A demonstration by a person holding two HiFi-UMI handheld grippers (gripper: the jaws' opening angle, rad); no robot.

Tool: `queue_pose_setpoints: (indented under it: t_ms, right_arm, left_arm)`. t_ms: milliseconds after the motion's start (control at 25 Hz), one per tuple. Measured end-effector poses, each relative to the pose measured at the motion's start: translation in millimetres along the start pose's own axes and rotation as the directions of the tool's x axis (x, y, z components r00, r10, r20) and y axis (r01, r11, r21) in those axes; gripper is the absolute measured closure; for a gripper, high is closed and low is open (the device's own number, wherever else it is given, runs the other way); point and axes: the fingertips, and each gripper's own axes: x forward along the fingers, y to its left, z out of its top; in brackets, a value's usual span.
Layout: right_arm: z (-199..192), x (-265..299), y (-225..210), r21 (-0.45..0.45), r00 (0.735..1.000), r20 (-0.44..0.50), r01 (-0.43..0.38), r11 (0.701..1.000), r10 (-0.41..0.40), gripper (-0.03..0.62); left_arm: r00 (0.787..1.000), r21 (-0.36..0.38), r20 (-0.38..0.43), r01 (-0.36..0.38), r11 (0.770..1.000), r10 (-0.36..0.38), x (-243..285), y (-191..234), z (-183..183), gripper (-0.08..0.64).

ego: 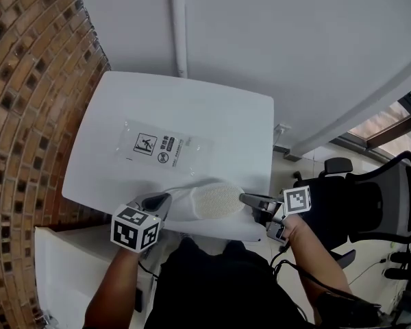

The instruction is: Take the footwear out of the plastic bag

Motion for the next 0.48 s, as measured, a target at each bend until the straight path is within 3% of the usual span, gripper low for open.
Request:
queue_pose_setpoints:
  t_ms: [160,480]
  right_arm:
    - [-6,5,-33,-0.023,0.983,-0.03,0.179,0.984,-0.18,0.548]
    - [-8,9,-54,-0.083,0.928,-0.025,0.369,0.926,-0.372,0.532]
  left_arm:
    - [0.999,0.006,-0.004,0.033,0.999,-0.033,-4,-9,-9,0.554]
    - [0.995,0.005,-0.027,0.097,0.995,-0.097,-2,-13,-20,0.554]
